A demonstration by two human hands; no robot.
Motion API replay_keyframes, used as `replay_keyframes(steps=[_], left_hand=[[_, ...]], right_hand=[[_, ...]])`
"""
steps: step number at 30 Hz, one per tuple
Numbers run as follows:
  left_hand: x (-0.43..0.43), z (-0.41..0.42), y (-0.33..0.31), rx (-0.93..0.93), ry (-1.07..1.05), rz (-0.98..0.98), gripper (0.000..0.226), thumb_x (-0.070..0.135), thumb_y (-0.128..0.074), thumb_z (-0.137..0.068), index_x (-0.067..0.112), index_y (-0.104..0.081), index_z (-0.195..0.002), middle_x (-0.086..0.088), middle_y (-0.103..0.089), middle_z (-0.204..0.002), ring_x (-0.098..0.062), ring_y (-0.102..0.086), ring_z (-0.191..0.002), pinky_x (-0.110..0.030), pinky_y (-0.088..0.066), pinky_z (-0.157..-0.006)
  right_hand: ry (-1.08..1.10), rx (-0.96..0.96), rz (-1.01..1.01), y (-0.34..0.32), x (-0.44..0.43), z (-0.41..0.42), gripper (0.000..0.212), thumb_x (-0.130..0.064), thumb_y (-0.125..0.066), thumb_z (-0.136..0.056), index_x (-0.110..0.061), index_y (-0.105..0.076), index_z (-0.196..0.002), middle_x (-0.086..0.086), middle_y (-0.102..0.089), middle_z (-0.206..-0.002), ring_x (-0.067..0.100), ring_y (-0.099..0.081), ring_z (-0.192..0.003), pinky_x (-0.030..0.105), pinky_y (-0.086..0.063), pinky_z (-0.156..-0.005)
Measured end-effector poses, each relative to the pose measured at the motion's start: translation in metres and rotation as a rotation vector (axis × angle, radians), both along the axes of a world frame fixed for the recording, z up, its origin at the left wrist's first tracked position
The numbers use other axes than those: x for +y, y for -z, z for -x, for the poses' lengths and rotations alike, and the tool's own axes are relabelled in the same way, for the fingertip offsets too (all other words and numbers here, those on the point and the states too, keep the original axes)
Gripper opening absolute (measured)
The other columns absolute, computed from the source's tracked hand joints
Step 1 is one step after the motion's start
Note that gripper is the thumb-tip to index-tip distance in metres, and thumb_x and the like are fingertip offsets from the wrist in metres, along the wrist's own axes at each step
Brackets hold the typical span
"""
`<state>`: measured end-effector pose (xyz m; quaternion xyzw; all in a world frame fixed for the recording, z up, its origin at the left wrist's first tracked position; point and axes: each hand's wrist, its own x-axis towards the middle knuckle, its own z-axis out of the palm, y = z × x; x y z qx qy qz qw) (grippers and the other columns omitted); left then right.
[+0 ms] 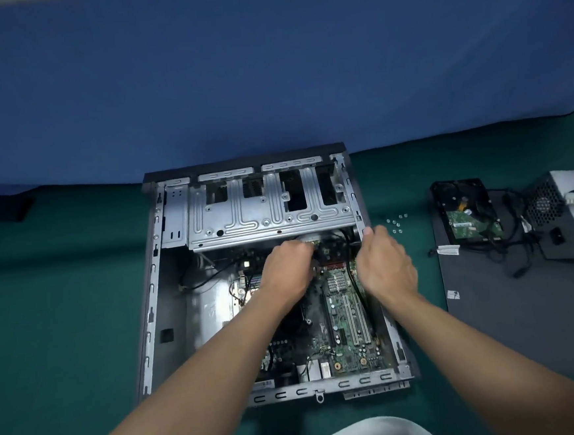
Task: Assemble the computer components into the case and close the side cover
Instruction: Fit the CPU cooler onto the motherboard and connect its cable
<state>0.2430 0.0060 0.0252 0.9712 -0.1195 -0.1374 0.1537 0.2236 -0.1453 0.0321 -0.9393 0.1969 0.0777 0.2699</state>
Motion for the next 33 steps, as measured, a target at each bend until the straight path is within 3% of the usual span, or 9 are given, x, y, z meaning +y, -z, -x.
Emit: replay_keyframes(steps=[7, 13, 16, 19, 24, 27, 28, 31, 33], left_hand=[[-0.012, -0.021, 0.038, 0.194, -0.119, 0.131, 0.01, 0.003, -0.056, -0.09, 0.006, -0.064, -0.095, -0.018, -0.068, -0.089, -0.038, -0.064, -0.086, -0.037, -0.043, -0.065], [-0.026, -0.034, 0.056, 0.371, -0.291, 0.321, 0.028, 0.015, -0.055, -0.092, 0.011, -0.058, -0.12, -0.015, -0.063, -0.098, -0.036, -0.061, -0.093, -0.029, -0.039, -0.07], [-0.035, -0.043, 0.062, 0.504, -0.339, 0.291, 0.011, 0.014, -0.05, -0.092, 0.007, -0.056, -0.086, -0.011, -0.057, -0.08, -0.028, -0.053, -0.071, -0.026, -0.038, -0.059], [-0.042, -0.048, 0.066, 0.591, -0.338, 0.259, 0.029, 0.018, -0.044, -0.096, 0.013, -0.046, -0.067, -0.003, -0.046, -0.067, -0.02, -0.047, -0.062, -0.027, -0.032, -0.05], [-0.05, -0.056, 0.068, 0.616, -0.222, 0.266, 0.029, 0.025, -0.034, -0.102, 0.015, -0.051, -0.081, 0.0, -0.047, -0.074, -0.023, -0.051, -0.077, -0.025, -0.034, -0.066], [-0.053, -0.057, 0.069, 0.53, -0.221, 0.334, 0.029, 0.027, -0.039, -0.102, 0.011, -0.06, -0.115, -0.012, -0.062, -0.109, -0.028, -0.058, -0.102, -0.025, -0.034, -0.075], [-0.054, -0.058, 0.07, 0.515, -0.228, 0.343, 0.029, 0.027, -0.041, -0.101, 0.012, -0.06, -0.117, -0.013, -0.061, -0.111, -0.027, -0.059, -0.099, -0.026, -0.037, -0.073], [-0.058, -0.06, 0.078, 0.494, -0.218, 0.364, 0.016, 0.024, -0.043, -0.1, 0.017, -0.056, -0.095, 0.003, -0.047, -0.073, -0.012, -0.045, -0.062, -0.024, -0.036, -0.055], [-0.058, -0.061, 0.078, 0.447, -0.193, 0.358, 0.014, 0.02, -0.043, -0.099, 0.018, -0.051, -0.087, 0.007, -0.039, -0.067, -0.01, -0.038, -0.057, -0.023, -0.033, -0.053]], right_hand=[[-0.041, -0.079, 0.218, -0.001, 0.006, -0.003, 0.033, -0.031, -0.02, -0.102, -0.011, -0.044, -0.092, 0.011, -0.062, -0.085, 0.032, -0.054, -0.07, 0.039, -0.039, -0.062], [-0.046, -0.072, 0.283, -0.002, 0.009, -0.004, 0.028, -0.03, -0.02, -0.103, -0.013, -0.037, -0.088, 0.011, -0.059, -0.082, 0.033, -0.053, -0.07, 0.038, -0.035, -0.061], [-0.05, -0.066, 0.294, -0.002, 0.011, -0.006, 0.029, -0.029, -0.02, -0.102, -0.012, -0.038, -0.089, 0.012, -0.06, -0.081, 0.036, -0.06, -0.074, 0.041, -0.041, -0.063], [-0.047, -0.052, 0.303, -0.003, 0.011, -0.007, 0.028, -0.028, -0.02, -0.102, -0.011, -0.038, -0.088, 0.012, -0.059, -0.081, 0.037, -0.06, -0.075, 0.042, -0.045, -0.065], [-0.047, -0.048, 0.315, -0.002, 0.011, -0.009, 0.029, -0.027, -0.021, -0.102, -0.009, -0.041, -0.091, 0.012, -0.058, -0.082, 0.038, -0.06, -0.079, 0.038, -0.035, -0.062], [-0.048, -0.052, 0.319, -0.002, 0.011, -0.009, 0.029, -0.027, -0.021, -0.102, -0.009, -0.042, -0.092, 0.014, -0.06, -0.085, 0.038, -0.06, -0.079, 0.039, -0.037, -0.063], [-0.047, -0.054, 0.315, -0.003, 0.011, -0.01, 0.028, -0.027, -0.021, -0.102, -0.009, -0.04, -0.091, 0.014, -0.06, -0.084, 0.039, -0.06, -0.08, 0.039, -0.037, -0.063], [-0.048, -0.051, 0.309, -0.003, 0.011, -0.01, 0.025, -0.026, -0.021, -0.102, -0.011, -0.037, -0.088, 0.013, -0.058, -0.082, 0.039, -0.059, -0.079, 0.039, -0.035, -0.063], [-0.049, -0.052, 0.319, -0.003, 0.011, -0.01, 0.024, -0.026, -0.022, -0.102, -0.011, -0.036, -0.088, 0.013, -0.058, -0.082, 0.04, -0.06, -0.08, 0.039, -0.034, -0.063]])
